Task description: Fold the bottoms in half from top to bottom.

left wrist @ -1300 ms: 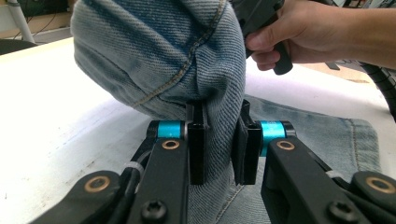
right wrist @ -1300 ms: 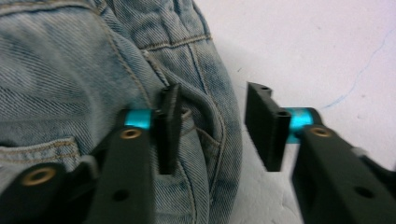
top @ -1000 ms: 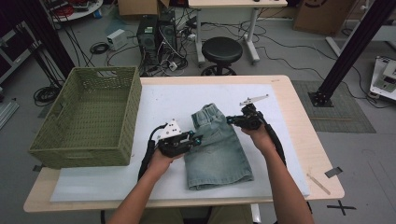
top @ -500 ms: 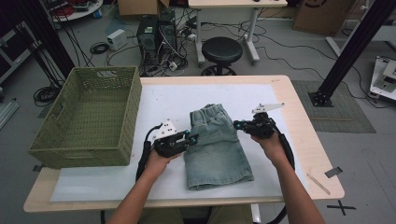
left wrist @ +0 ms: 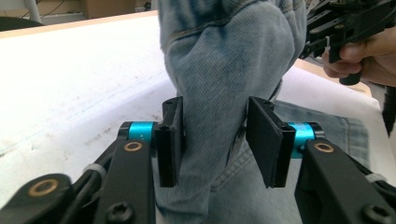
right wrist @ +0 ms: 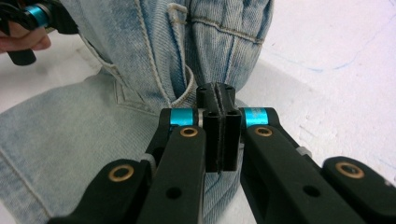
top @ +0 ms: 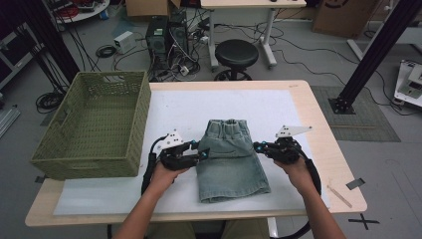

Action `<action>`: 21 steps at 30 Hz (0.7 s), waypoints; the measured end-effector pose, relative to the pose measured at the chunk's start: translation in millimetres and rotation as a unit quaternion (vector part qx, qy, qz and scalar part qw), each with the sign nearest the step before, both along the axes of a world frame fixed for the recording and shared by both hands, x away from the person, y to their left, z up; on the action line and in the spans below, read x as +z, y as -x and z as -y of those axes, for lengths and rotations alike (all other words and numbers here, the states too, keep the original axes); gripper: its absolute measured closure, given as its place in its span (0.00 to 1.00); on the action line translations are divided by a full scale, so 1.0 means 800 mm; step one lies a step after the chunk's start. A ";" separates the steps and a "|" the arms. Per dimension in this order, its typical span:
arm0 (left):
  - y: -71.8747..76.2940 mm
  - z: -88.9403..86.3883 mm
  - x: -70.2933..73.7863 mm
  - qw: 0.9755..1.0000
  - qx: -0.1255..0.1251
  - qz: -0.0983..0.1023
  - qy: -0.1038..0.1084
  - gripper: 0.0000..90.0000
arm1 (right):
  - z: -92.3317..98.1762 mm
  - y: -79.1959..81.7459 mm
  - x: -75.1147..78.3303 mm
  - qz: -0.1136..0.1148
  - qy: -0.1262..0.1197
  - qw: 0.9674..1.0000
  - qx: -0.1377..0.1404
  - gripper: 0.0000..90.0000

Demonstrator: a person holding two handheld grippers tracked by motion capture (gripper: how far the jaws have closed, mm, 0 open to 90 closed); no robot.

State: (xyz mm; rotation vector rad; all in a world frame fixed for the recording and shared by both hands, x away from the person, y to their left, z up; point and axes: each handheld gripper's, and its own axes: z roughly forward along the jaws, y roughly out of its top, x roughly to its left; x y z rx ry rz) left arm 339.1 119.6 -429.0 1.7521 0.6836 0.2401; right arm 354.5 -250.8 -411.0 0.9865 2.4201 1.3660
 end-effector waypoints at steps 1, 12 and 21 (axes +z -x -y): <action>0.000 0.000 0.000 1.000 0.000 0.000 0.000 0.60 | 0.000 0.000 -0.001 0.001 0.000 1.000 0.000 1.00; 0.015 -0.020 -0.015 0.999 0.032 -0.018 -0.024 0.55 | -0.001 0.016 -0.009 0.004 0.000 1.000 0.001 1.00; 0.029 -0.013 -0.022 0.996 0.070 -0.021 -0.043 0.49 | 0.002 0.029 -0.016 0.002 0.009 1.000 -0.009 1.00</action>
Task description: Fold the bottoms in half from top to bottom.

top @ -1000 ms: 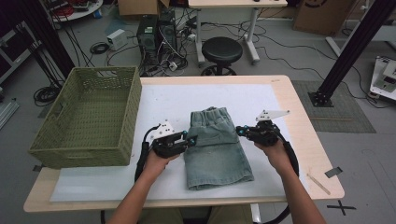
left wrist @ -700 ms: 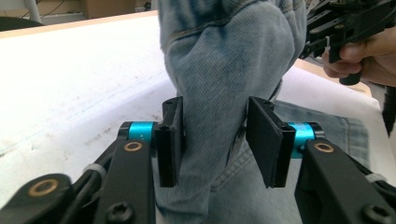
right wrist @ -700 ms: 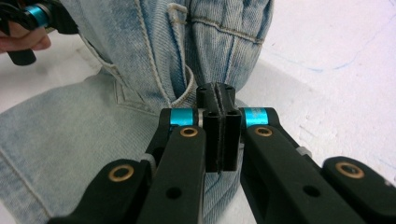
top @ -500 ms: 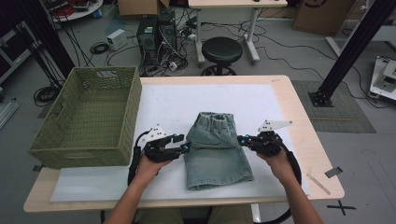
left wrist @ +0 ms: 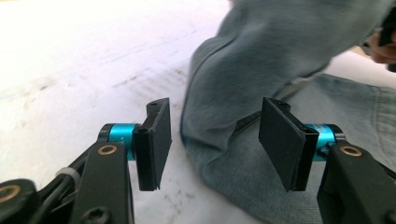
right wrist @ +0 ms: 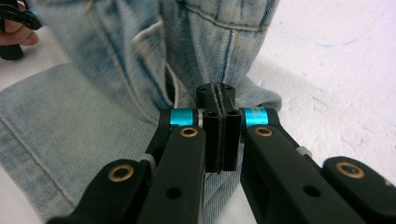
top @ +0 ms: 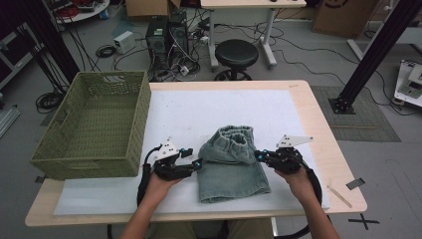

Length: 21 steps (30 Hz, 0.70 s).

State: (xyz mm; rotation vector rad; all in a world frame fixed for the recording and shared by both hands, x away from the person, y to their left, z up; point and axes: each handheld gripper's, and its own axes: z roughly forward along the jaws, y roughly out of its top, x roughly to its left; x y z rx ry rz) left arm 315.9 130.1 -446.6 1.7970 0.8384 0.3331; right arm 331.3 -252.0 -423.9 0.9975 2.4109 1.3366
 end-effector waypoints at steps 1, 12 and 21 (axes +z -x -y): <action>0.001 0.000 -0.001 1.000 0.008 -0.003 -0.002 0.48 | 0.000 0.001 -0.001 0.001 0.002 1.000 0.000 1.00; 0.029 0.008 0.003 0.999 0.035 -0.009 0.009 0.54 | 0.030 0.029 0.022 0.013 -0.105 0.993 -0.045 0.72; 0.034 0.011 0.014 0.999 0.041 0.004 0.033 0.52 | -0.011 0.029 0.022 -0.008 -0.060 0.998 -0.020 0.71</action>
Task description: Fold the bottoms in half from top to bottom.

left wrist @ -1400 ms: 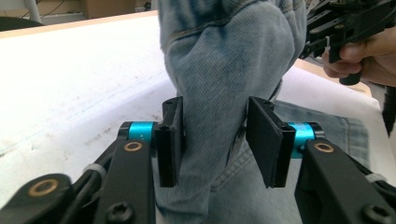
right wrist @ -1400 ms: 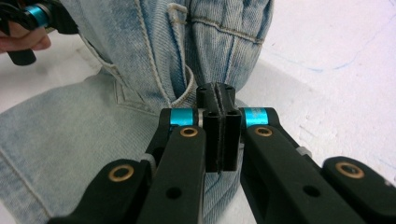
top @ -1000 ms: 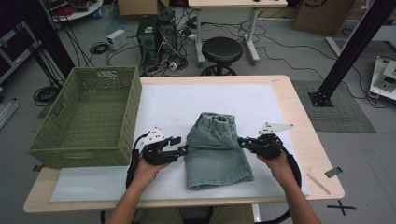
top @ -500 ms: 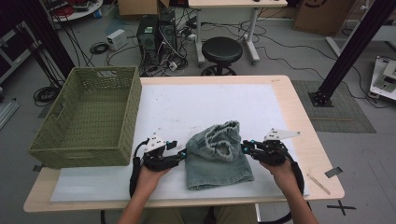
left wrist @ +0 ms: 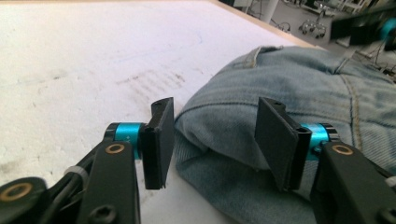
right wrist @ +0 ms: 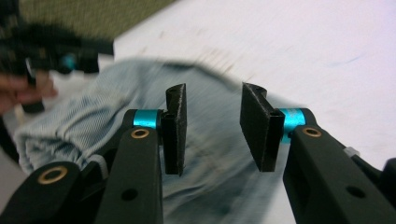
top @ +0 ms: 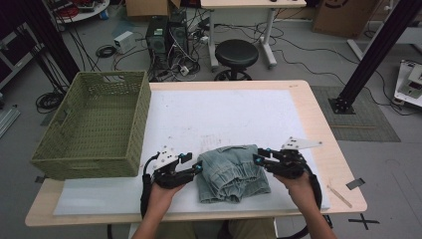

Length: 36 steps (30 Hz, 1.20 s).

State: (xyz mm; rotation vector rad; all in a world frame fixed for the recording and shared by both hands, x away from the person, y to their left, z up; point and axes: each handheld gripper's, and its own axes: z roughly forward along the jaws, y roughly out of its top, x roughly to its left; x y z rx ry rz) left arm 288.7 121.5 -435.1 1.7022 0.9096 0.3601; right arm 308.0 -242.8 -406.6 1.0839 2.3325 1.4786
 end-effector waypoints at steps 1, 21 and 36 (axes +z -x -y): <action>-0.001 0.001 0.001 1.000 0.001 0.002 0.000 0.52 | -0.010 0.000 -0.003 -0.006 0.013 1.000 0.011 0.71; -0.025 0.051 0.002 0.998 -0.025 0.005 -0.057 0.46 | -0.029 0.009 -0.012 0.020 0.001 1.000 0.016 0.52; -0.018 0.045 -0.015 0.994 -0.022 -0.009 -0.105 0.47 | 0.003 -0.016 -0.016 -0.016 0.042 0.997 -0.070 0.44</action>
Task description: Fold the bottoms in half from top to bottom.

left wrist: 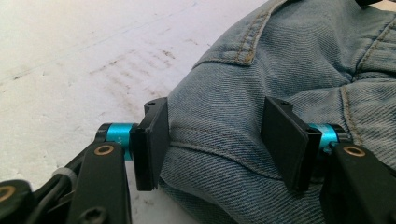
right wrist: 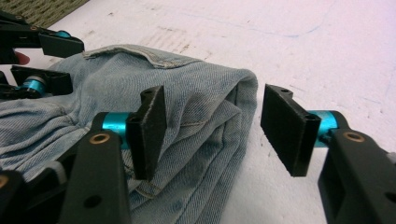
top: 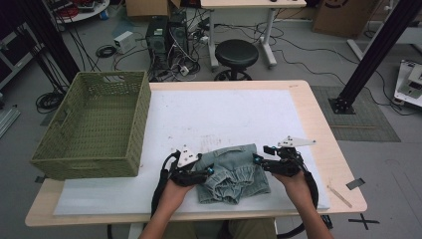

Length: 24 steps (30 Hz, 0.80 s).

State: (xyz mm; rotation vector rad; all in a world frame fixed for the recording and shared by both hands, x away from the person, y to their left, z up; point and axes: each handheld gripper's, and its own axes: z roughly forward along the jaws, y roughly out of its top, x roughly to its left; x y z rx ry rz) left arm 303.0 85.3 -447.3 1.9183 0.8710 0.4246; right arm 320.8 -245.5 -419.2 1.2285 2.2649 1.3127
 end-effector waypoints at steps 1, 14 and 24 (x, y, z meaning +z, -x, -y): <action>0.000 -0.002 0.002 1.000 0.003 -0.007 0.008 0.46 | 0.000 -0.002 0.000 -0.003 -0.003 1.000 0.004 0.41; -0.011 -0.027 0.014 0.995 0.048 -0.001 0.082 0.24 | -0.019 -0.024 0.013 0.001 0.024 0.999 0.020 0.30; -0.027 -0.026 0.006 0.998 0.030 -0.021 0.044 0.24 | -0.031 -0.036 -0.016 -0.031 0.095 0.994 0.035 0.25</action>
